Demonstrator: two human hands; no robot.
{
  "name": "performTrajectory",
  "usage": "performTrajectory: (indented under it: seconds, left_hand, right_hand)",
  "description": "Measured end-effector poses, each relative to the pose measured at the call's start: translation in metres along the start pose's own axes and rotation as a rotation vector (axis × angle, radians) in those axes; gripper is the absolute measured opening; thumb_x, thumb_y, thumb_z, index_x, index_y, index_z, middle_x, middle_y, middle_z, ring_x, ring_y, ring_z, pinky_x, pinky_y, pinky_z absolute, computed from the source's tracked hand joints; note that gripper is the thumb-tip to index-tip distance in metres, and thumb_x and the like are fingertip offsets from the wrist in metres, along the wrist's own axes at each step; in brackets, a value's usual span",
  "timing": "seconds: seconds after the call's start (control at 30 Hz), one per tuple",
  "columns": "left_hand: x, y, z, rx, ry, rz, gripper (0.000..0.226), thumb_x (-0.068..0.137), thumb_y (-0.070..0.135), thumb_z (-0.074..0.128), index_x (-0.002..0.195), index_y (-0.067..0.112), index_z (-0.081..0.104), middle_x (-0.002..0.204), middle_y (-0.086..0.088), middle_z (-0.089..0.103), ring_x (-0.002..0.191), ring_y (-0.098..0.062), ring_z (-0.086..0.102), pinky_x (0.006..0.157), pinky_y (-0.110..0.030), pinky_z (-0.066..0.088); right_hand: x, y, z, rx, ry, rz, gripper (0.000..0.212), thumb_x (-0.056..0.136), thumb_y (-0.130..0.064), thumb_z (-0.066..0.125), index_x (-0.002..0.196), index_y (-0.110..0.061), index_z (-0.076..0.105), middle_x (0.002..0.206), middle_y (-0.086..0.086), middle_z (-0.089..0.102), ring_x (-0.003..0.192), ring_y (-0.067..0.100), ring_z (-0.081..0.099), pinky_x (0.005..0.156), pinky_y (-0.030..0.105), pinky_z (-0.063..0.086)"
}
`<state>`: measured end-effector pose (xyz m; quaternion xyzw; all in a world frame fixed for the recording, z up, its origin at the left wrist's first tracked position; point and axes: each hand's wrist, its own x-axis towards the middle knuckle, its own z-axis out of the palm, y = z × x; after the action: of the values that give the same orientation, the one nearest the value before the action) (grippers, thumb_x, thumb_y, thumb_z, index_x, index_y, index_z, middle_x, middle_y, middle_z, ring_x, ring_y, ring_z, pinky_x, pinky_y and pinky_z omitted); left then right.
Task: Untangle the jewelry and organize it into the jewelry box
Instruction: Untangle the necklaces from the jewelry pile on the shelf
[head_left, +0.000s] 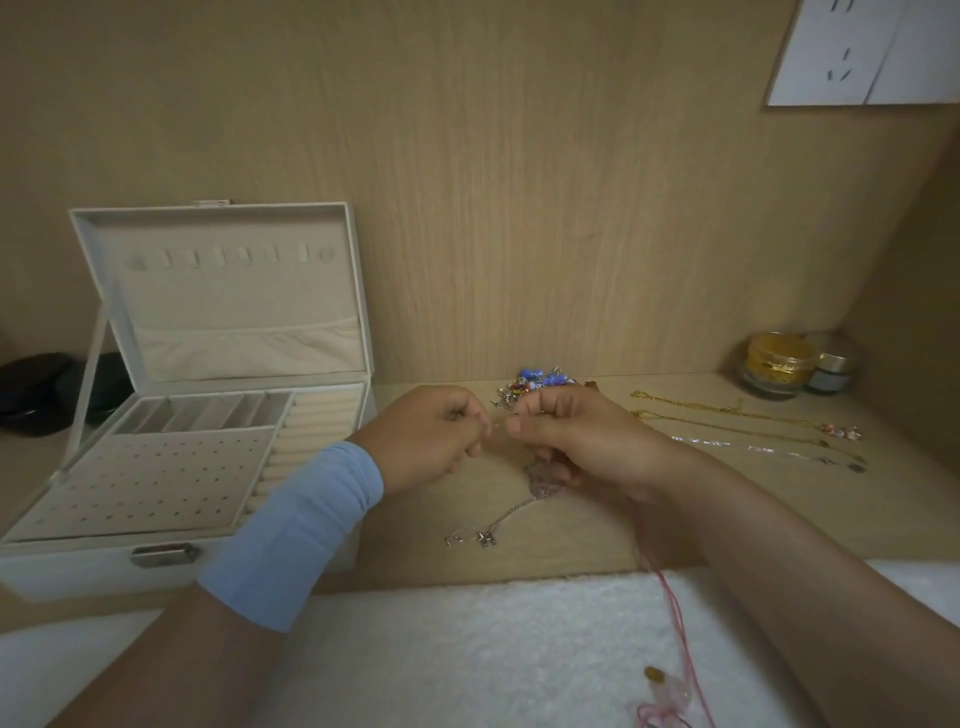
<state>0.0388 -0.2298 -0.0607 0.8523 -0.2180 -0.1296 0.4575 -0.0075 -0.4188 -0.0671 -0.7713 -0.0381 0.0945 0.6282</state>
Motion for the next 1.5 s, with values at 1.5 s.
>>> performTrajectory:
  seconds: [1.5]
  left_hand:
    - [-0.004, 0.017, -0.012, -0.562, 0.071, -0.031, 0.022, 0.099, 0.014, 0.050, 0.078, 0.010, 0.055, 0.048, 0.002, 0.038, 0.040, -0.013, 0.036, 0.051, -0.025, 0.030]
  right_hand:
    - [-0.003, -0.005, -0.003, -0.613, 0.119, -0.078, 0.015, 0.093, -0.015, 0.064, 0.088, -0.020, 0.077, 0.068, -0.024, 0.069, 0.064, -0.013, 0.059, 0.064, 0.008, 0.041]
